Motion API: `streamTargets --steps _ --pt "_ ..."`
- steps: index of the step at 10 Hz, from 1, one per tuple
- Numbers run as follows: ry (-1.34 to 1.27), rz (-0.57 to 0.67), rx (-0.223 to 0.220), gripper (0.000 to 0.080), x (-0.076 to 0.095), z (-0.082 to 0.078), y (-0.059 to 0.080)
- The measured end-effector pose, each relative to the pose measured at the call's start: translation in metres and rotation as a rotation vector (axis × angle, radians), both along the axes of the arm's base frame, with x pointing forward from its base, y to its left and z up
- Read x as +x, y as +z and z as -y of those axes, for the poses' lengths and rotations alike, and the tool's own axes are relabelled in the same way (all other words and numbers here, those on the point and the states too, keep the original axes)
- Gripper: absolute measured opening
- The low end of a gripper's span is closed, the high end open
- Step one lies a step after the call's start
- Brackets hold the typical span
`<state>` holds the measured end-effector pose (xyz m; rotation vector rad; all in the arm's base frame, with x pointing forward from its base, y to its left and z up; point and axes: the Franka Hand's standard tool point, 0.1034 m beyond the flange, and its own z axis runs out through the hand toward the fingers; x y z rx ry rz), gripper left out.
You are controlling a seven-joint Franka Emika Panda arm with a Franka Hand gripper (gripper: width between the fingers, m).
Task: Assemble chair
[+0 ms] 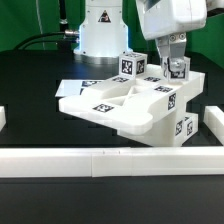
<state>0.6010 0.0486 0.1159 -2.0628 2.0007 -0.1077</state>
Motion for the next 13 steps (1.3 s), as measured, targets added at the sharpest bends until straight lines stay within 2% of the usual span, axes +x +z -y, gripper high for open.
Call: streamTargets --steps 1,2,3,4,8,10,11,13 --pt "0.031 0.003 -0.007 0.0531 0.000 0.000 0.000" --pt "0.096 -0.015 -0.008 0.0531 -0.001 -0.001 0.000" --pt "0.213 -0.014 -0.034 0.0625 0.001 -0.003 0.003" --pt "0.307 -0.001 -0.060 0.0642 0.002 -0.004 0.004" --pt "0.546 0.031 -0.115 0.0649 0.002 -0.003 0.003" --pt "0.852 0.003 -0.170 0.0649 0.002 -0.009 0.005" --pt "0.929 -0.003 -0.169 0.0649 0.004 -0.012 0.008" --pt "1.108 -0.007 -0.207 0.0649 0.008 -0.013 0.007"
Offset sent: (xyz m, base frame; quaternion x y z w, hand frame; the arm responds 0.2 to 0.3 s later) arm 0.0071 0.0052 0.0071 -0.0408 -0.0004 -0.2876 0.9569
